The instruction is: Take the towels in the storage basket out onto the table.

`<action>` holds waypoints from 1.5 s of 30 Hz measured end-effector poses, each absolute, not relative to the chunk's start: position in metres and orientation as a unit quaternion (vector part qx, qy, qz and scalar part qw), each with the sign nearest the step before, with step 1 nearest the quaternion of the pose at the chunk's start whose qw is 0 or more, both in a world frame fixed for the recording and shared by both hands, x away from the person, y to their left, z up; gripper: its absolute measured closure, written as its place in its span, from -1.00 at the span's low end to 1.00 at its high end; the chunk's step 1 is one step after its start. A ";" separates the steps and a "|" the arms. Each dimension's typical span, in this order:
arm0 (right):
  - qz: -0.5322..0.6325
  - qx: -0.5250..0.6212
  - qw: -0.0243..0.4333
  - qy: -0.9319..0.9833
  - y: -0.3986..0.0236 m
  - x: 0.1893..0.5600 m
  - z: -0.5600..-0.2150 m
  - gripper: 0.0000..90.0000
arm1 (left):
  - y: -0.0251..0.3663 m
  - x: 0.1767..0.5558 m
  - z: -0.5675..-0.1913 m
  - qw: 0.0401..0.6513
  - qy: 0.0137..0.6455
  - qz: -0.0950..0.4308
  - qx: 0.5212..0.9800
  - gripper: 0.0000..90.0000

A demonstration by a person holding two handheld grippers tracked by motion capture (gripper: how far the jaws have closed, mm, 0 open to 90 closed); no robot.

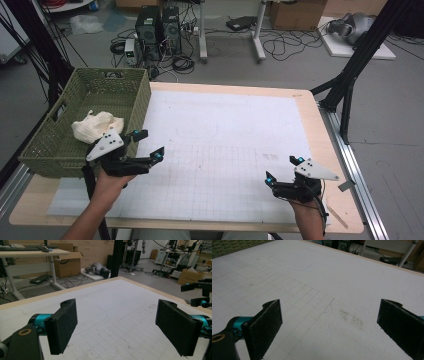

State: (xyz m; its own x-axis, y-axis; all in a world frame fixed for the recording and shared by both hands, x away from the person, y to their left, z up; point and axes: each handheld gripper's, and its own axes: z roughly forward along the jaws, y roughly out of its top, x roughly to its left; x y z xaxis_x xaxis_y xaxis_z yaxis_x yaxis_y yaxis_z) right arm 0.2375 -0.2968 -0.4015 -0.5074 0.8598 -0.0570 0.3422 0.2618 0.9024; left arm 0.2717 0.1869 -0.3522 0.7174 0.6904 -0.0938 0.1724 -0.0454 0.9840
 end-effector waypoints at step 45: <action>0.441 0.408 0.282 0.748 -0.293 0.243 -0.406 -0.88 | 0.339 0.386 -0.339 0.445 0.495 0.242 0.706 -0.49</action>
